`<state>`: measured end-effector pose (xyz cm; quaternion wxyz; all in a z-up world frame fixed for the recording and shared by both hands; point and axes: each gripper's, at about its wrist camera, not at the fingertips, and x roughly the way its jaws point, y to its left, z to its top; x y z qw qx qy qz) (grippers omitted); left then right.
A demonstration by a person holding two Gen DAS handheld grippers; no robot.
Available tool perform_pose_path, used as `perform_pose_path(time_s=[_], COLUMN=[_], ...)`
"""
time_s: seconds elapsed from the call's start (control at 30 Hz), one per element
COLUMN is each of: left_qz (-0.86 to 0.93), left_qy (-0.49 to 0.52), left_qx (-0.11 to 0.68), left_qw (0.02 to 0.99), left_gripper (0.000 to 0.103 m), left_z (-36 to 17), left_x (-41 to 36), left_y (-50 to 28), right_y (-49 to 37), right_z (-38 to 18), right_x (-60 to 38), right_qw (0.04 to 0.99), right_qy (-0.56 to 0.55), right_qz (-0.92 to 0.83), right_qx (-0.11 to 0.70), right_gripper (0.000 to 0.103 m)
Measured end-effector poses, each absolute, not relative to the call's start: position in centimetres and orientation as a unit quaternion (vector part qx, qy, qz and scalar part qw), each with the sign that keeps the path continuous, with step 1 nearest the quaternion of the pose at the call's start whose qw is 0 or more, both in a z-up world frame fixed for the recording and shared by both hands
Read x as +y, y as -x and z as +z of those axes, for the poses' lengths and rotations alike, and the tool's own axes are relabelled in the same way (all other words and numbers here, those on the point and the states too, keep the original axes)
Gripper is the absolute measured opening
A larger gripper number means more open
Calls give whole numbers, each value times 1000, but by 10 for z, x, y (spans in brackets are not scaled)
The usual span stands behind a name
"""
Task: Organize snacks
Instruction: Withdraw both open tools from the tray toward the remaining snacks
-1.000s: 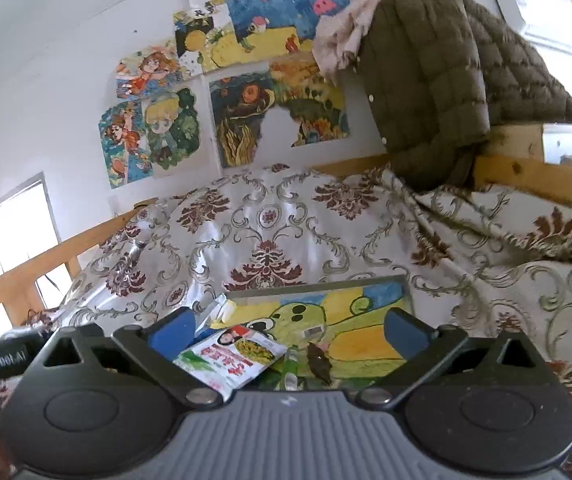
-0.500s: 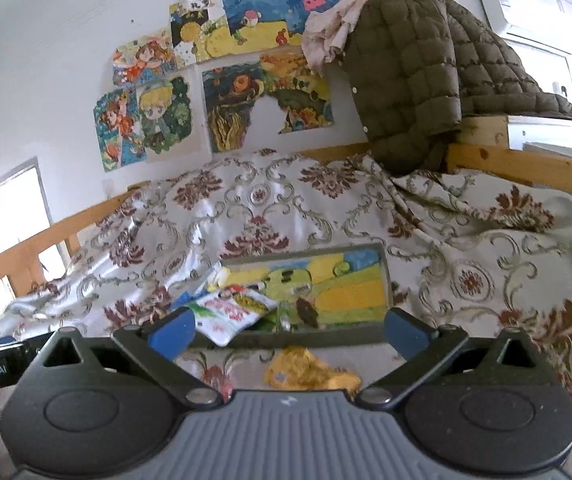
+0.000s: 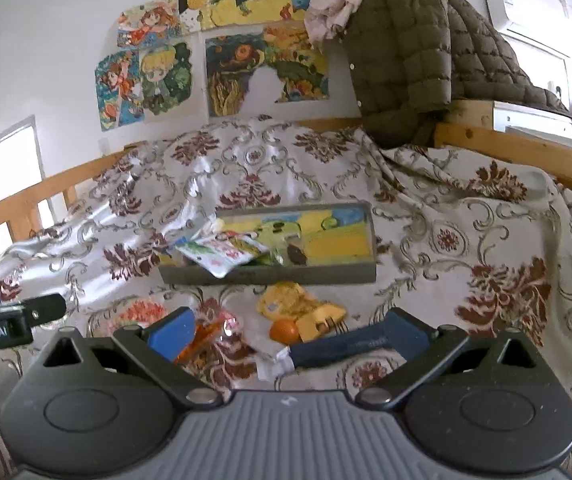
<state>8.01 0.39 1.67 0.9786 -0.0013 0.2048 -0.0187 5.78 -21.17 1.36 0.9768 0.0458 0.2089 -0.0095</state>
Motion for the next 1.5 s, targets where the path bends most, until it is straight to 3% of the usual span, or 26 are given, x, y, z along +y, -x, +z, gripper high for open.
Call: perform_pose_path(time_s=[0.93,1.5], left_qz=[65,93], left_qy=[-14,16], left_qx=[283,362], left_qw=[957,927], left_gripper=[102,102], left_z=[3,-13], left_x=[23,34], left_y=[-75,-101], right_y=[-60,-83], right_z=[-5,-21], right_x=[-174,-173], right_qw=[961,938], right_qy=[42,25], right_qz=[5,25], right_qx=[273,346], right_gripper=[103,103])
